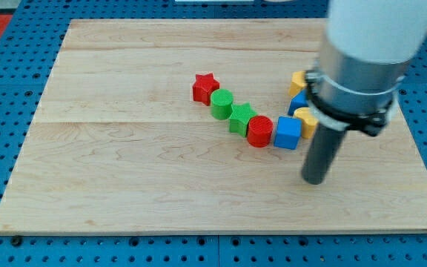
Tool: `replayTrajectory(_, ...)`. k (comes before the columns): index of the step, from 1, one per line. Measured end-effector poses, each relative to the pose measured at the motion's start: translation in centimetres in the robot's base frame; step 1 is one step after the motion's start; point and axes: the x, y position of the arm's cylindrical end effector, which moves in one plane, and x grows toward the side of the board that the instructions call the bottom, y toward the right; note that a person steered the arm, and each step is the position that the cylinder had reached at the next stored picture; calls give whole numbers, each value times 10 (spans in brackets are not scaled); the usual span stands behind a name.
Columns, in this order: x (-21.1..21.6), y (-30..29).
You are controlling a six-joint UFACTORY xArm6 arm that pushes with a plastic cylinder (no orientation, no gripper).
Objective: Point at the yellow heart
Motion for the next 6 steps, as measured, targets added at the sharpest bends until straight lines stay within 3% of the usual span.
replayTrajectory(2, -44, 49)
replayTrajectory(4, -96, 51)
replayTrajectory(6, -111, 51)
